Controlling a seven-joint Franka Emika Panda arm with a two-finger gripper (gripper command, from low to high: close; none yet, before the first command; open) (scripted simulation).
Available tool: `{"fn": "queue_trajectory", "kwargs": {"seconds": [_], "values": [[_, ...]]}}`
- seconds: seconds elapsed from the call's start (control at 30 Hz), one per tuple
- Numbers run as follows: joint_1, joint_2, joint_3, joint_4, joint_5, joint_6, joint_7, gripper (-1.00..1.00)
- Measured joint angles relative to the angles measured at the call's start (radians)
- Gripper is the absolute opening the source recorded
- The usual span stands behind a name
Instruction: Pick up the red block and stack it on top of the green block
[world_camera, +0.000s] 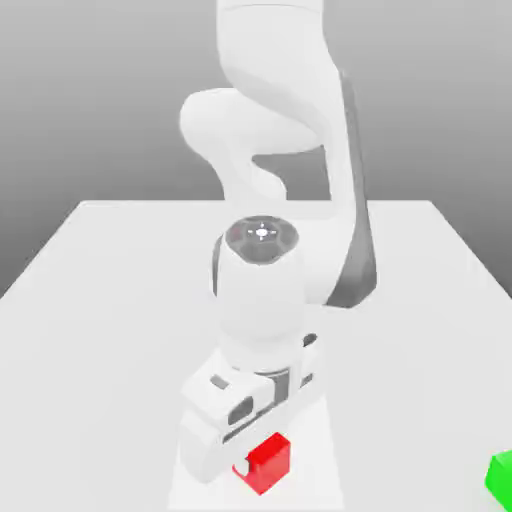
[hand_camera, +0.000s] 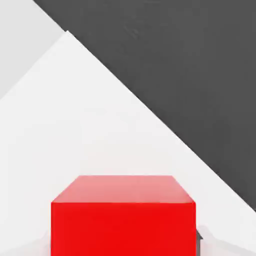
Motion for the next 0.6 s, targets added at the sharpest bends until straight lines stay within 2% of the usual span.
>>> {"fn": "queue_trajectory", "kwargs": {"seconds": [0.2, 0.53, 0.6], "values": [[0.033, -0.162, -0.012, -0.004, -0.056, -0.157, 0.055, -1.0], [0.31, -0.048, 0.156, 0.304, -0.132, -0.352, 0.293, -1.0], [0.358, 0.021, 0.171, 0.357, -0.151, -0.336, 0.332, -1.0]]}}
